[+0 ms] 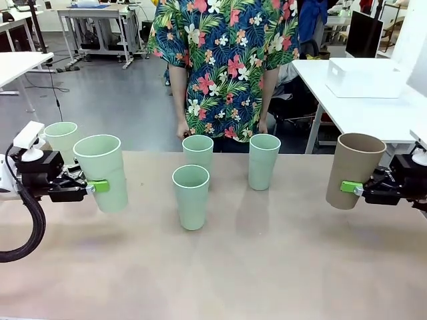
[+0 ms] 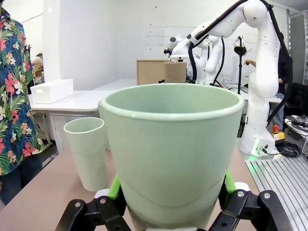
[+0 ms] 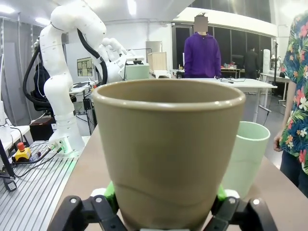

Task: Stack the cups and store them in the basket.
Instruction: Pick up two Reusable plastic cups , one in each hand, then place the stack of Reusable plastic cups into the Pantry Basket.

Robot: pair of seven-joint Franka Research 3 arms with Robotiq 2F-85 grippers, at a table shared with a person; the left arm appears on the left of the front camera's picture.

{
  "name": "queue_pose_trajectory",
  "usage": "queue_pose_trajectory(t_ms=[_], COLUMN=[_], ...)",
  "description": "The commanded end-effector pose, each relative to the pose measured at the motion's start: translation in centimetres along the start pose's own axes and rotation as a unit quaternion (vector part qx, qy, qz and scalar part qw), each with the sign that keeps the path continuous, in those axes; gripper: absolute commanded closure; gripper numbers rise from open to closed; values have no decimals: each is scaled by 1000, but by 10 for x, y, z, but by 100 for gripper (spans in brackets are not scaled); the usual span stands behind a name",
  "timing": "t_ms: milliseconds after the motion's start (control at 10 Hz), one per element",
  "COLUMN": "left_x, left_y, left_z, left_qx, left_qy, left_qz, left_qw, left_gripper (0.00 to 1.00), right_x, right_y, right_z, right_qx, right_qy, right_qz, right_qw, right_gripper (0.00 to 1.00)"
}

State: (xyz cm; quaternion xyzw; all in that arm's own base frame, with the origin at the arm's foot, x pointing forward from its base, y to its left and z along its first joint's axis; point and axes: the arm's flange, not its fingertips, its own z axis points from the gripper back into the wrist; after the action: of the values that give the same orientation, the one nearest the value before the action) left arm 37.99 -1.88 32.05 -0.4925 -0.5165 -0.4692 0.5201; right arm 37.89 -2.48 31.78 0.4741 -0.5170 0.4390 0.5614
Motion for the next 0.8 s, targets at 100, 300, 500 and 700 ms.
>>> queue_pose_trajectory(t_ms=[100,300,500,700], left_x=[1,1,1,1], left_y=[0,0,0,0], left_z=[-1,-1,-1,-1], left_qx=[-1,-1,-1,-1], left_qy=[0,0,0,0], left_qz=[4,4,4,4], left_qw=[1000,1000,1000,1000], left_gripper=[13,13,13,13], right_x=[2,2,2,2], right_y=[-1,-1,-1,-1], right_z=[0,0,0,0], right_qx=[-6,-6,-6,-6], right_qy=[-2,-2,-2,-2], right_qz=[0,0,0,0], right_qw=[1000,1000,1000,1000], right_gripper=[17,17,17,17])
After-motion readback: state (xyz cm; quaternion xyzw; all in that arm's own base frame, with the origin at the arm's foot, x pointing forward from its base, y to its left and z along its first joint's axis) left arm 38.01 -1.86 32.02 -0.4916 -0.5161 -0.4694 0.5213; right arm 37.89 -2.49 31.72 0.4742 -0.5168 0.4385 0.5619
